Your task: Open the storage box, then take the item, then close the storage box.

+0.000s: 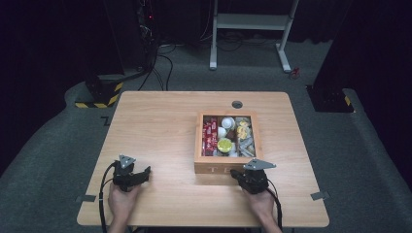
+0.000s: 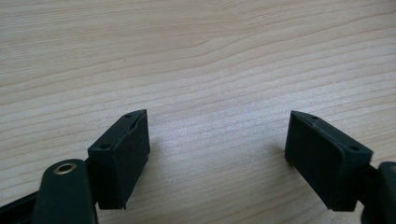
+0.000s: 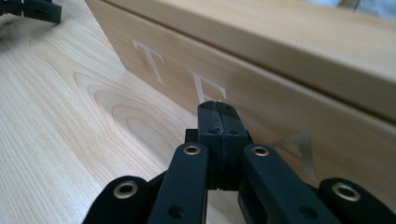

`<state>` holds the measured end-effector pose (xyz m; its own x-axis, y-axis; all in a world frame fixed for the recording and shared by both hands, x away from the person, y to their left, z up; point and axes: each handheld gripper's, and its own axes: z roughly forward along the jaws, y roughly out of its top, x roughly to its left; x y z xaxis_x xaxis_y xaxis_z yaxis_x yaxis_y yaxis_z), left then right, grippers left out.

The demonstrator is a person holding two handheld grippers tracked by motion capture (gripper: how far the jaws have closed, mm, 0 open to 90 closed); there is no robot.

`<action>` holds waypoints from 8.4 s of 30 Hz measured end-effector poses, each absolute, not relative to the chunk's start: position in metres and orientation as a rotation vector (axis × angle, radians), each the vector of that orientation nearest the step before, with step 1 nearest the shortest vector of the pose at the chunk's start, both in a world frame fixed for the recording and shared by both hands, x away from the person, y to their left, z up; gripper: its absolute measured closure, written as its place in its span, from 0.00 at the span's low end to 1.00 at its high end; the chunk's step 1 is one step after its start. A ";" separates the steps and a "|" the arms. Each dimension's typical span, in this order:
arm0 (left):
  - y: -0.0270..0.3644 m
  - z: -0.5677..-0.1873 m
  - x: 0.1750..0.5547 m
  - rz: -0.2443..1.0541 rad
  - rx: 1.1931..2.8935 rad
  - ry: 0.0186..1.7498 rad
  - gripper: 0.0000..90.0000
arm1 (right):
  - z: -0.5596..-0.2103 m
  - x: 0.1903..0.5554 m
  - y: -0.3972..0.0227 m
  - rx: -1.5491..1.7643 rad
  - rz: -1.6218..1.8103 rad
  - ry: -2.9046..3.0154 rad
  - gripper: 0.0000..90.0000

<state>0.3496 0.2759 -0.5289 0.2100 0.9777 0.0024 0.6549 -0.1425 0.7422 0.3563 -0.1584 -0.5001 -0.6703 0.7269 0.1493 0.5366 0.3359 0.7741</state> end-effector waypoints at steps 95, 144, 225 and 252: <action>0.276 -0.529 0.352 0.668 1.876 1.505 0.25 | -0.461 0.370 -0.199 1.238 1.411 2.120 1.00; 0.270 -0.529 0.349 0.637 1.914 1.443 0.22 | -0.397 0.396 -0.197 1.179 1.308 2.125 1.00; 0.104 -0.440 0.405 0.386 1.973 0.867 0.33 | -0.368 0.420 -0.213 1.187 1.340 2.096 1.00; 0.048 -0.445 0.437 0.424 2.106 0.799 0.33 | -0.363 0.428 -0.213 1.162 1.356 2.085 1.00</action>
<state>0.4368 0.0484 -0.4448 0.7413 0.6708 0.0204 0.3932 -0.4587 0.7968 0.4277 -0.2129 -0.3626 -0.5780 0.8088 0.1088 0.4275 0.1866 0.8846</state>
